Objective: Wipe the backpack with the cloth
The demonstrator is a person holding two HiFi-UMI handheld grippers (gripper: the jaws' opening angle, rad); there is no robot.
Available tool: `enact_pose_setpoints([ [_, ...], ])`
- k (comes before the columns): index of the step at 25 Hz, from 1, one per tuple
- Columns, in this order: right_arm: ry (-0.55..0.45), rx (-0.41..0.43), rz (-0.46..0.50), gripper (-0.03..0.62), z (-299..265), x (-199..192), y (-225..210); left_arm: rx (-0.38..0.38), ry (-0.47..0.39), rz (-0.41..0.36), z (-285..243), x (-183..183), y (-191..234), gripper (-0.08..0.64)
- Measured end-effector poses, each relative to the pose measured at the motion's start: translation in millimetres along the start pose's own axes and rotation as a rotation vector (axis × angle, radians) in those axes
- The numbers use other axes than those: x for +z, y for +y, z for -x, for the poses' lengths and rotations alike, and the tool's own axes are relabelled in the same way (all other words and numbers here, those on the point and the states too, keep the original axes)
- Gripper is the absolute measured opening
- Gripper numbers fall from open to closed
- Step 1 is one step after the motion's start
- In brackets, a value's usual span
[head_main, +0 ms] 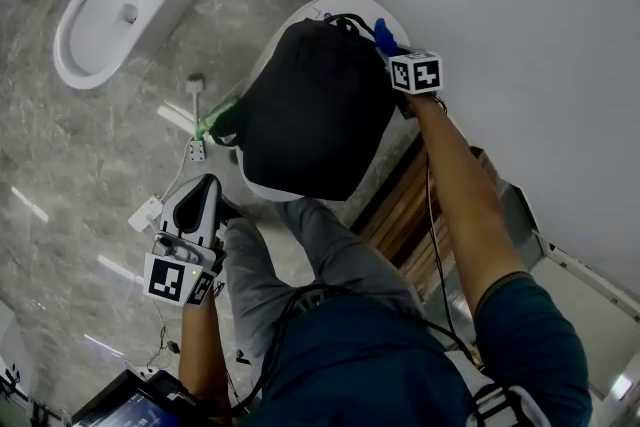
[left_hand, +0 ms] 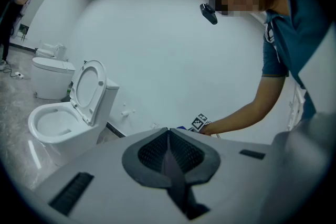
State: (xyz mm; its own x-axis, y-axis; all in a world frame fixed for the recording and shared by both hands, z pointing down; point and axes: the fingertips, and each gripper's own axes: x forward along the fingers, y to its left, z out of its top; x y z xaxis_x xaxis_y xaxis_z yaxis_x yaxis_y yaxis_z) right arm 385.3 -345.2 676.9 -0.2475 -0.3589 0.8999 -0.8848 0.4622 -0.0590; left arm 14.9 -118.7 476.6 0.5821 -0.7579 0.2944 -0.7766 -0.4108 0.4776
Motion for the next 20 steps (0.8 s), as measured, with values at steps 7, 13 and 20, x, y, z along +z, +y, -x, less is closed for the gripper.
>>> enact_pose_setpoints([
  [7, 0.111, 0.096, 0.442, 0.063, -61.1, 84.8, 137.2, 0.032, -0.018, 0.014, 7.6, 2.2, 5.1, 0.017],
  [13, 0.138, 0.190, 0.807, 0.060, -8.4, 27.6, 199.4, 0.070, -0.065, 0.027, 15.6, -3.2, 9.5, 0.017],
  [20, 0.053, 0.189, 1.001, 0.057, 29.5, 30.7, 256.0, 0.107, -0.088, 0.026, 32.8, -3.7, 23.8, 0.017],
])
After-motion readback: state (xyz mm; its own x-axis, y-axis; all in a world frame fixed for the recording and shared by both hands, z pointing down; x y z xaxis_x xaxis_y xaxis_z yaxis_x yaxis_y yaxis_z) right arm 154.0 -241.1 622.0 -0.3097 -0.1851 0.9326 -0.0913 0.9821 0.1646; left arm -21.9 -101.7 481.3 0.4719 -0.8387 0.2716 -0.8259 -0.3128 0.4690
